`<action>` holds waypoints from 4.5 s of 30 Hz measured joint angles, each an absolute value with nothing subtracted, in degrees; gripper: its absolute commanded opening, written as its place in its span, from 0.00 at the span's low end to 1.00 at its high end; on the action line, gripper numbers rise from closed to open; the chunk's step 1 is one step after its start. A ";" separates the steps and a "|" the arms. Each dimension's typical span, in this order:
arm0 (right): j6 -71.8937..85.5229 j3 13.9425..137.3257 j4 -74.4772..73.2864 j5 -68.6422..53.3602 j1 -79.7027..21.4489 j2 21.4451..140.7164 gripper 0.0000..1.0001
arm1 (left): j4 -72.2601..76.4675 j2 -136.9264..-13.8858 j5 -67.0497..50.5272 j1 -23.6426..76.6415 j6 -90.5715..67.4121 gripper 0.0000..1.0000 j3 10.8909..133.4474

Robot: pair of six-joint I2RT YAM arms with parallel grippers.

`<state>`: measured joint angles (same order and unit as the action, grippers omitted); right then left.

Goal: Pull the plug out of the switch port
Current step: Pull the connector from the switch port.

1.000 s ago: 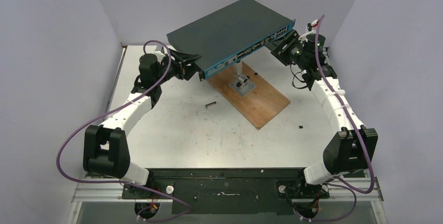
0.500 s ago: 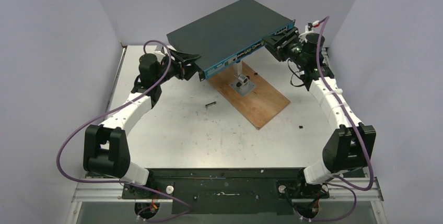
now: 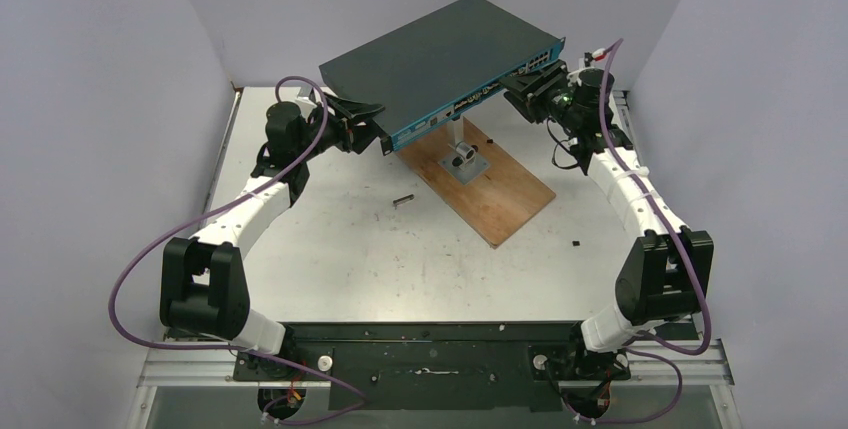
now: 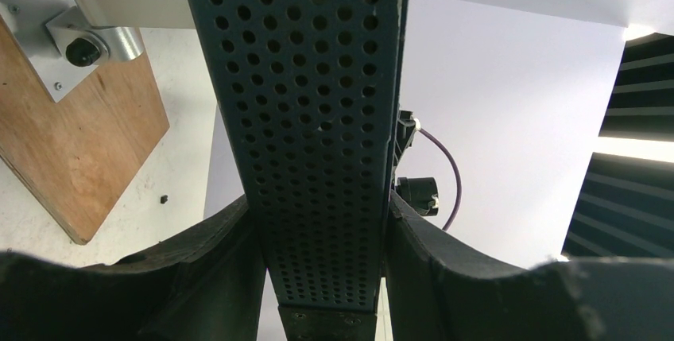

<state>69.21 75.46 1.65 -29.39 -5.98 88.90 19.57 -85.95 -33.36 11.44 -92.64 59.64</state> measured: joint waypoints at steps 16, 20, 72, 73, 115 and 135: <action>71.07 74.26 5.72 -29.32 -5.17 89.30 0.32 | 19.53 -86.08 -33.74 11.35 -92.62 0.00 59.81; 71.66 74.08 6.87 -29.34 -5.17 90.28 0.31 | 19.55 -86.19 -33.95 11.29 -92.64 0.00 59.86; 75.81 69.21 16.93 -30.35 -5.58 90.65 0.05 | 19.51 -86.50 -34.81 10.92 -92.64 0.00 60.16; 75.26 69.54 16.36 -30.37 -5.58 90.65 0.05 | 19.51 -86.50 -34.81 10.92 -92.64 0.00 60.16; 69.04 70.78 5.54 -33.10 -2.66 85.71 0.05 | 19.49 -86.43 -34.81 10.92 -92.64 0.00 60.16; 63.64 66.52 -5.37 -36.32 1.76 71.18 0.05 | 19.49 -86.43 -34.81 10.92 -92.64 0.00 60.16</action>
